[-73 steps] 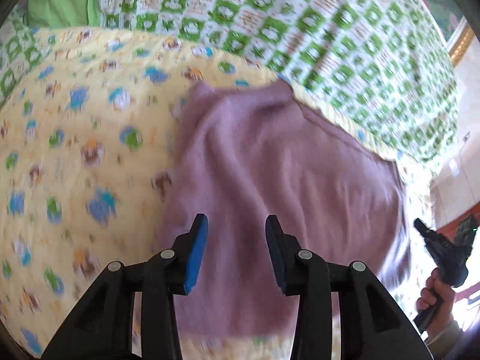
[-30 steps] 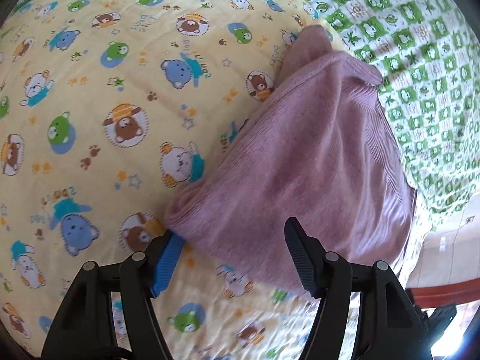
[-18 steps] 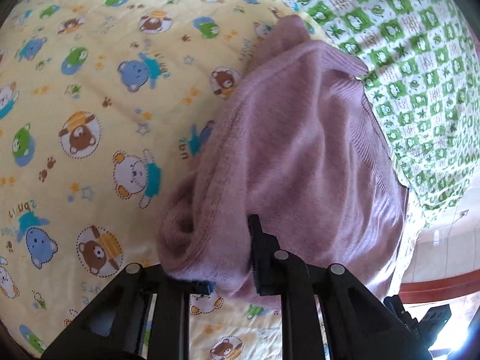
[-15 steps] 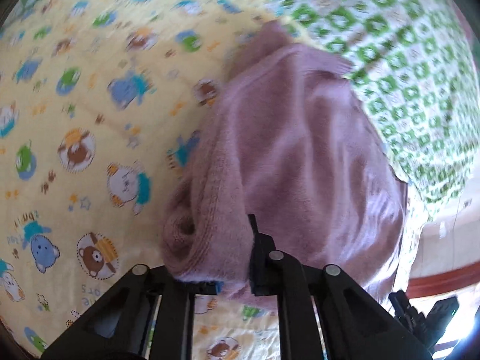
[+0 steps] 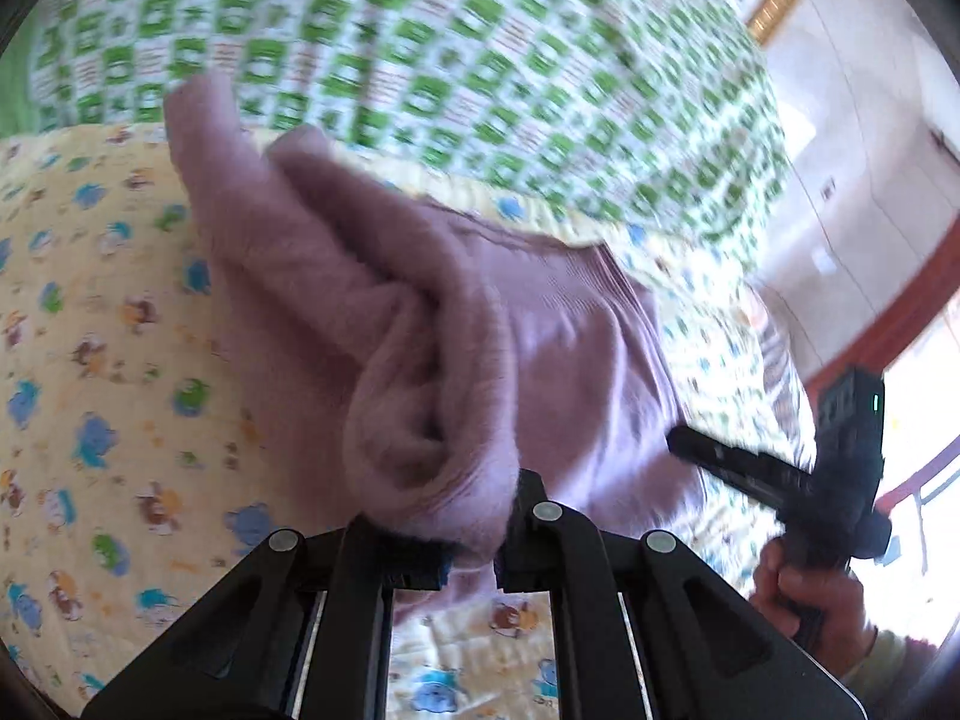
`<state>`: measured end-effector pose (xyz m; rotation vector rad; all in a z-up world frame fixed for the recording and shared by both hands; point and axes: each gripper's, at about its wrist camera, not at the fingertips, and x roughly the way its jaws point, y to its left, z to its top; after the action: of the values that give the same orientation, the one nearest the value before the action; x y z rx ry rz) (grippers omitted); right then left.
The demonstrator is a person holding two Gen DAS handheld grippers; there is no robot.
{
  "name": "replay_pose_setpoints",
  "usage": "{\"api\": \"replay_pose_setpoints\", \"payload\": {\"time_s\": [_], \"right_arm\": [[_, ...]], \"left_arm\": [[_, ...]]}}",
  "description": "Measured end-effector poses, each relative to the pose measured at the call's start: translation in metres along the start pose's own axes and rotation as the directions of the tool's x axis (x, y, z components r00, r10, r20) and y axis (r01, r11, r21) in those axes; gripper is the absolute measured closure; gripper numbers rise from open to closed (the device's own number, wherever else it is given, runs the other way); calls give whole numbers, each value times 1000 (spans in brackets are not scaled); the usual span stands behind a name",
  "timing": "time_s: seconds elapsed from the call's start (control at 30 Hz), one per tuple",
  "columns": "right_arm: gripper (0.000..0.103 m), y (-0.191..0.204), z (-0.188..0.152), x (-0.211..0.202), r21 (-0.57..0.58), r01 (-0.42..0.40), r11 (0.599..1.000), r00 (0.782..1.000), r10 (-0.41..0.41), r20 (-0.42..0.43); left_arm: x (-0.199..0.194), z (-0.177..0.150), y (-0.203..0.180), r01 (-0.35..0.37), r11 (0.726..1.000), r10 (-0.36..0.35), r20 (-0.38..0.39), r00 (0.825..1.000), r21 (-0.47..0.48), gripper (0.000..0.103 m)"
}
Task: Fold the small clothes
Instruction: 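Grasp the sweater edge with the left gripper and lift it toward the right gripper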
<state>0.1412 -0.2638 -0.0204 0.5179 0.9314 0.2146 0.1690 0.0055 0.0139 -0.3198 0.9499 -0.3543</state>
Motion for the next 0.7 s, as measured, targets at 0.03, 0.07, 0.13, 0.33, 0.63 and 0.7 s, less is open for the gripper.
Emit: {"api": "replay_pose_setpoints", "payload": {"time_s": [0.03,0.07,0.13,0.33,0.63,0.7], "right_arm": [[69,0,4,1,1,-9,1000,1000,9,-1],[69,0,7,3,1,-19,1000,1000,19,-5],[69,1,14,8,-7,-35,999,999,35,-14],[68,12,38,44,-5,-126,992,989,125,-81],[37,52,71,116,-33,-320,947,931,308,-195],[37,63,76,132,-42,-346,937,917,328,-226]], "left_arm": [[7,-4,-5,7,1000,-7,-17,1000,18,96],[18,-10,-13,21,999,-19,-49,999,37,96],[34,-19,-19,33,998,-28,-89,996,56,96],[78,-40,-18,10,998,2,-191,982,64,96],[76,-40,-2,32,999,-27,-200,979,22,96],[76,-41,0,36,999,-32,-201,979,14,96]]}}
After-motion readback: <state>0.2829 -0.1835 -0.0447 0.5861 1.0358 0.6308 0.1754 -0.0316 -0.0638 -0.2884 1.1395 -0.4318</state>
